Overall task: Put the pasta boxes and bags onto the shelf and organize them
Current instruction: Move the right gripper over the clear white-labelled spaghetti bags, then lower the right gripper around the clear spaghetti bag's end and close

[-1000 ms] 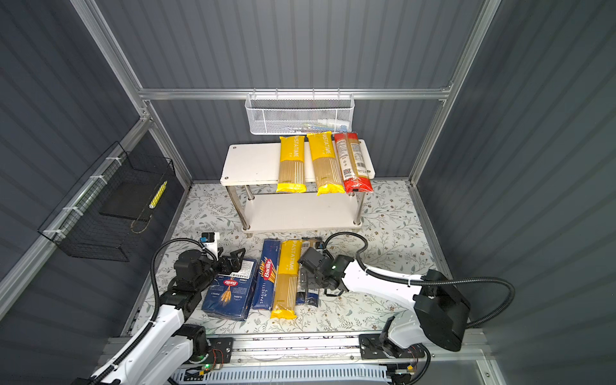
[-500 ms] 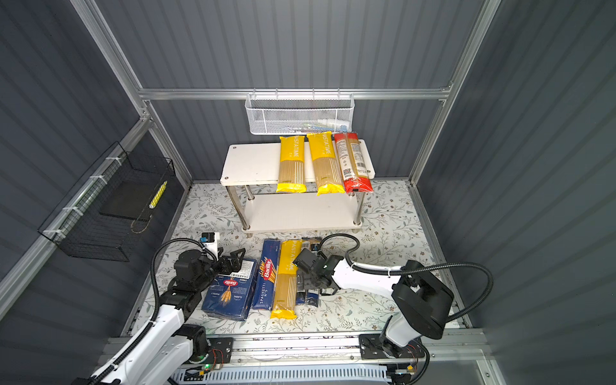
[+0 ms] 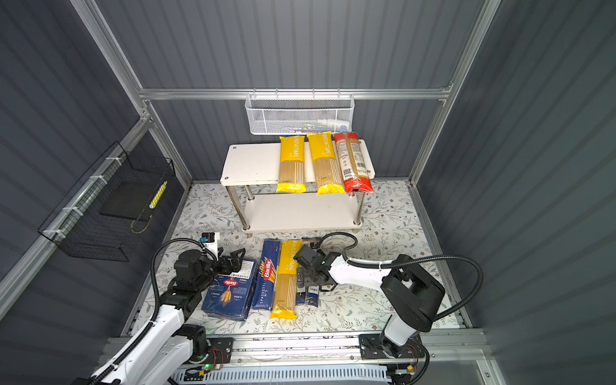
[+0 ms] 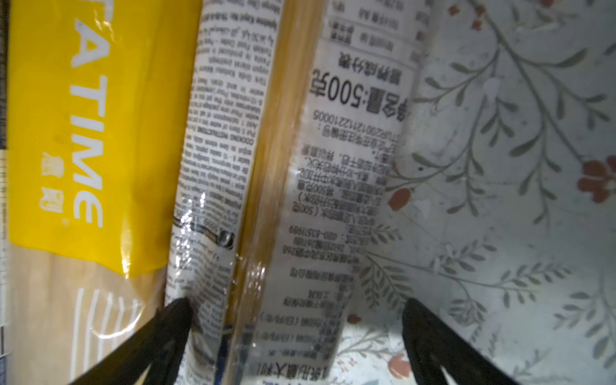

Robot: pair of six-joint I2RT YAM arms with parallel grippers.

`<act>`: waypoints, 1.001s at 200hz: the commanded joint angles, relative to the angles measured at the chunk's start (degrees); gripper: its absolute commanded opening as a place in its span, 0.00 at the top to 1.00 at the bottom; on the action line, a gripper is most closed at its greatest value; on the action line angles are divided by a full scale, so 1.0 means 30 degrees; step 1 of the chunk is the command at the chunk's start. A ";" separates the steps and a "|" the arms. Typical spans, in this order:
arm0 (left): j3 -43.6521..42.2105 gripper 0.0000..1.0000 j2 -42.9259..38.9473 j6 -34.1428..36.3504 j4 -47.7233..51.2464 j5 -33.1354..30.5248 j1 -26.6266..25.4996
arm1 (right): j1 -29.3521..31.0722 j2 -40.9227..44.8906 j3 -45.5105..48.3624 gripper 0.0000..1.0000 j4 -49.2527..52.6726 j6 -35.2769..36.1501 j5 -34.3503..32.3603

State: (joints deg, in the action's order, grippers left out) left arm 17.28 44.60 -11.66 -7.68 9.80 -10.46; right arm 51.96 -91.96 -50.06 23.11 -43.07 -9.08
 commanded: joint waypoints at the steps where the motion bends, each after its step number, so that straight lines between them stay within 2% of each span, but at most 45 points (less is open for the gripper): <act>1: 0.0311 0.00 -0.0033 0.0313 0.0158 -0.0138 -0.0088 | -0.0550 0.0639 0.0891 0.01 0.0413 -0.0113 -0.0201; 40: 0.0305 0.00 -0.0054 0.0298 0.0202 -0.0254 -0.0088 | -0.1551 0.1397 0.2016 0.01 0.0466 -0.0383 0.0687; 65: 0.0219 0.00 -0.0233 0.0243 0.0246 -0.0309 -0.0089 | -0.1618 0.2409 0.2337 0.01 0.1218 -0.0431 0.0469; 116: 0.0360 0.00 0.0052 0.0301 0.0211 -0.0176 -0.0089 | -0.2436 0.6974 0.4073 0.01 0.2681 -0.0915 0.0202; 158: 0.0305 0.00 -0.0041 0.0342 0.0214 -0.0099 -0.0091 | -0.2439 1.0591 0.4089 0.01 0.3321 0.0068 -0.0019; 178: 0.0291 0.00 -0.0089 0.0313 0.0212 -0.0163 -0.0092 | -0.2424 1.0786 0.3921 0.01 0.2918 0.0286 0.0291; 200: 0.0307 0.01 -0.0039 0.0357 0.0197 -0.0068 -0.0095 | -0.2380 0.9537 0.3557 0.01 0.2163 0.0574 0.0733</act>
State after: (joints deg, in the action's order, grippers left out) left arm 17.28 44.64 -11.64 -7.68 8.99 -10.48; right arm 44.71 -60.03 -37.85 30.65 -43.16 -7.77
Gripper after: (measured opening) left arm 0.996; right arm 0.989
